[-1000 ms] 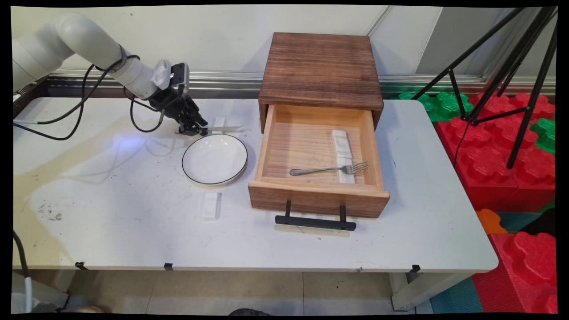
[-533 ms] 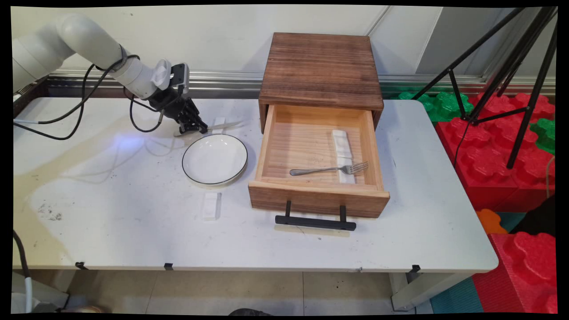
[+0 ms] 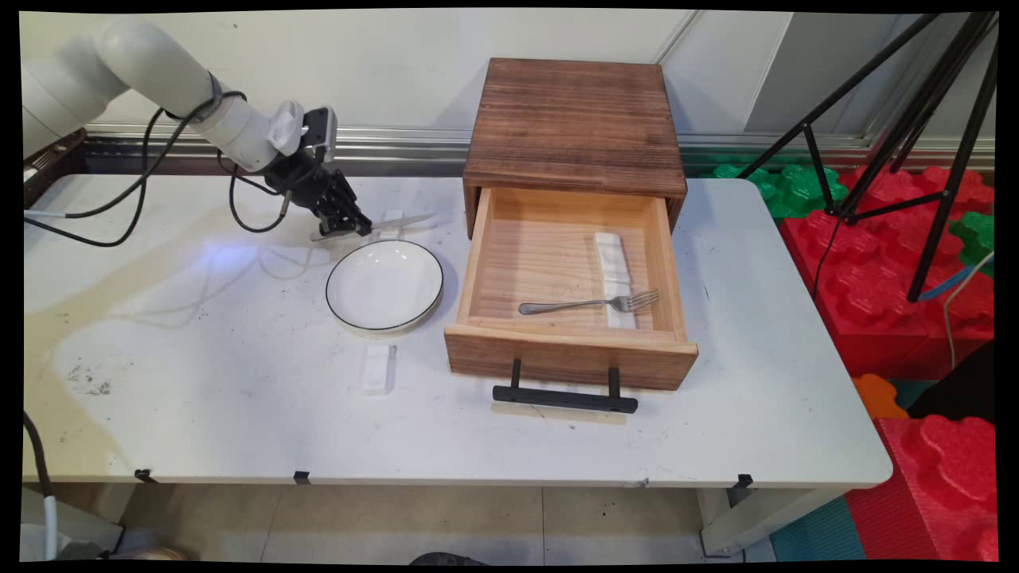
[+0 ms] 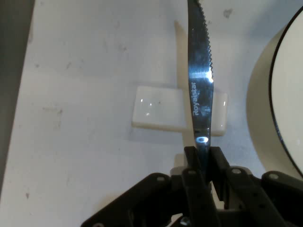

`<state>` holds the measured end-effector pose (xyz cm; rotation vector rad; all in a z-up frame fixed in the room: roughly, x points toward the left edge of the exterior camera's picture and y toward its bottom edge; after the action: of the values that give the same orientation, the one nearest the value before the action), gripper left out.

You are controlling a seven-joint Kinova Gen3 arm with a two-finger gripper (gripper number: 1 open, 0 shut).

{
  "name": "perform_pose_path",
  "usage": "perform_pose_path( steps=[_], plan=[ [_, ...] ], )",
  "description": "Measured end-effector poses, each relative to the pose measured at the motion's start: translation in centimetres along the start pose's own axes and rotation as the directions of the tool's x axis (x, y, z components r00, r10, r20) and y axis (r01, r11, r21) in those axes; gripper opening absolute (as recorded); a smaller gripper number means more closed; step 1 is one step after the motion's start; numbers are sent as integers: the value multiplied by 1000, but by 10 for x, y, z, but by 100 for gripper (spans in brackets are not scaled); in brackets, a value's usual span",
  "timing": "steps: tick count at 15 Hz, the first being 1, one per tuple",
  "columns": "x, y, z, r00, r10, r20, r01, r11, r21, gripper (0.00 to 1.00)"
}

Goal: Place the picked object into the drawer

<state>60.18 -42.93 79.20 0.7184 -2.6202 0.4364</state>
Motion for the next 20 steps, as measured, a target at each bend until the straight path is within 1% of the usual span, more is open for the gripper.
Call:
perform_pose_path(
  steps=[6, 9, 13, 16, 20],
  plan=[
    [9, 3, -34, 999, 2, -35, -2, 1000, 11, 0],
    [17, 7, -56, 998, 0, -66, 1, 1000, 11, 0],
    [33, 13, -85, 992, -11, -124, 12, 1000, 5, 0],
    [49, 19, -106, 985, -12, -174, 11, 1000, -7, 0],
    [69, 27, -120, 975, -5, -222, 0, 1000, -22, 0]
  ],
)
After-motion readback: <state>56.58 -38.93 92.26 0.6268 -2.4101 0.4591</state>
